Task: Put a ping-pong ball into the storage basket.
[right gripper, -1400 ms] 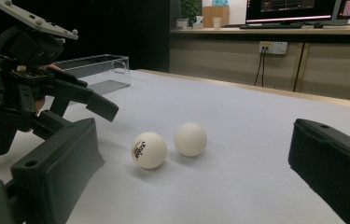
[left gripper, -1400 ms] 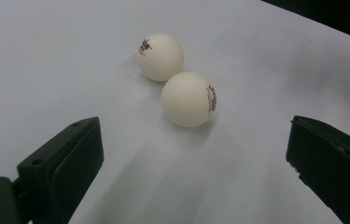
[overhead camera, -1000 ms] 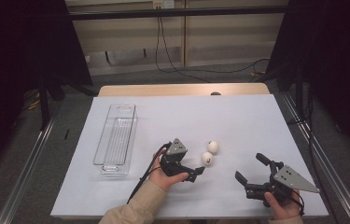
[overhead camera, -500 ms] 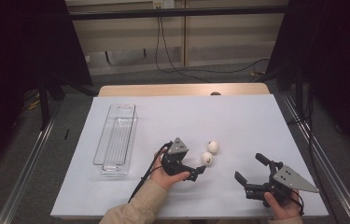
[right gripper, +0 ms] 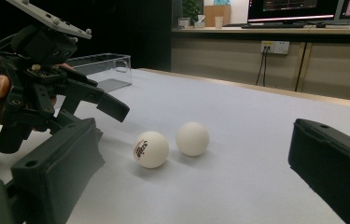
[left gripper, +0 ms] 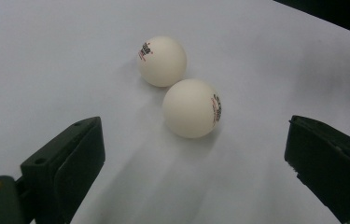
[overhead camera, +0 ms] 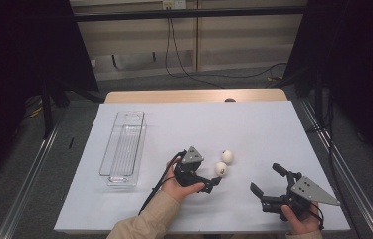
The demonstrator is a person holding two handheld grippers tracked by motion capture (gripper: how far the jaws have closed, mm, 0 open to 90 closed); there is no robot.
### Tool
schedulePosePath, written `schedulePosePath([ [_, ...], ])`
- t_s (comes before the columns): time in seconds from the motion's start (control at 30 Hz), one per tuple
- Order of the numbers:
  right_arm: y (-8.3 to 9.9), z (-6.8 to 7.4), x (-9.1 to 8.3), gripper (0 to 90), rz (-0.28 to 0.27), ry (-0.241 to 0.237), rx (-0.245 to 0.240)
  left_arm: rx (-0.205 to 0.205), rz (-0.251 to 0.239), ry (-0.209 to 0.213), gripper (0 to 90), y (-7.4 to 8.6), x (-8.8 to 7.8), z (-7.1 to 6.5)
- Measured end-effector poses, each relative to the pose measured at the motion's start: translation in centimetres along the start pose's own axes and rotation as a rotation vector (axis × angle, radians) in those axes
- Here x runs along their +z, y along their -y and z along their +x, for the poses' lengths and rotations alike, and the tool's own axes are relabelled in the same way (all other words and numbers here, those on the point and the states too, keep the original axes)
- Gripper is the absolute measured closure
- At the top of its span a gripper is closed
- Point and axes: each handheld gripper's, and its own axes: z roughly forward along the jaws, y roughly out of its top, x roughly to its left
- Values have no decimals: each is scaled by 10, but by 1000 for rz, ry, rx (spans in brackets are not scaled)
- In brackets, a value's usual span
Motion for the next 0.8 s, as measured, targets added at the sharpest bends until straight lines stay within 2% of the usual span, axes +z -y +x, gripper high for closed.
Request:
schedulePosePath([
  [0.8, 0, 0, 0, 14, -3, 0, 2, 19, 16, -2, 56, -4, 6, -1],
])
